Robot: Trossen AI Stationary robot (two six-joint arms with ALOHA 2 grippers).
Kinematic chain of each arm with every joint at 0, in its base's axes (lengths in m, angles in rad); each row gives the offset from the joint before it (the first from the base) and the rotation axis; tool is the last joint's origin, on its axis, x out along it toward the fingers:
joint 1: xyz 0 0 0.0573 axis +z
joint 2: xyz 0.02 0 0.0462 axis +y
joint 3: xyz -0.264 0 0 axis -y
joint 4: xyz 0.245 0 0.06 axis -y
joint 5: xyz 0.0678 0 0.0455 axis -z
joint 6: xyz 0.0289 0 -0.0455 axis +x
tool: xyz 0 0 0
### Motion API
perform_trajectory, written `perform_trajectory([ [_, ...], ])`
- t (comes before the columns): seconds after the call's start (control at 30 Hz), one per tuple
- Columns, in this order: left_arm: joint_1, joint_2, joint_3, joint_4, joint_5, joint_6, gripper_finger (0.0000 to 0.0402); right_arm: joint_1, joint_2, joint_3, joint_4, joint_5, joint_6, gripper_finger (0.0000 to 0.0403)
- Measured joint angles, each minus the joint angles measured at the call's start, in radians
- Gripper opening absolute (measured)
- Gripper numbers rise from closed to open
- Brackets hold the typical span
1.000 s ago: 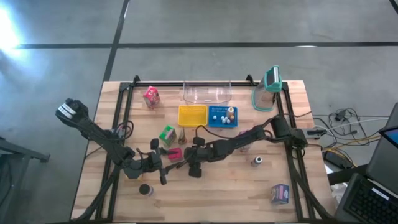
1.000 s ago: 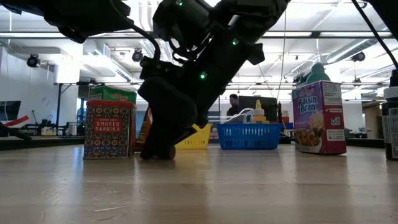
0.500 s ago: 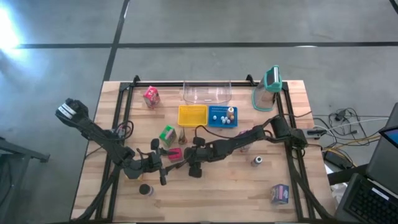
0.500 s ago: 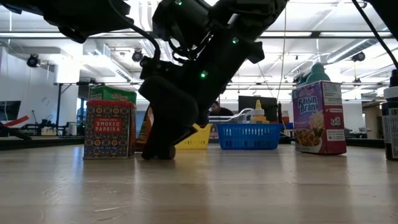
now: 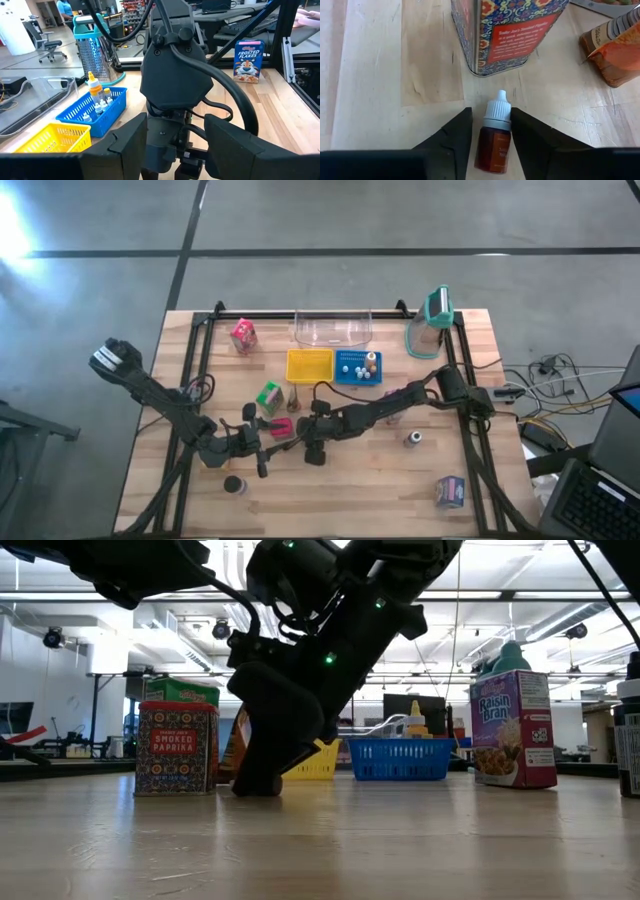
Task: Pick & Place Kitchen Items
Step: Put the orange food coloring bottle into the blue bin
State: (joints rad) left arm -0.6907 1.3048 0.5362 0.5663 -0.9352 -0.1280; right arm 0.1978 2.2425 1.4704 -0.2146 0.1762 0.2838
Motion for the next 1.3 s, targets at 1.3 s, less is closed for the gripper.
perform_trajectory([
  [1.3,0.000,0.000,0.000,-0.020,0.029,-0.020,0.0204,0.135,-0.080,-0.009,-0.022,0.117,-0.079,0.0081],
])
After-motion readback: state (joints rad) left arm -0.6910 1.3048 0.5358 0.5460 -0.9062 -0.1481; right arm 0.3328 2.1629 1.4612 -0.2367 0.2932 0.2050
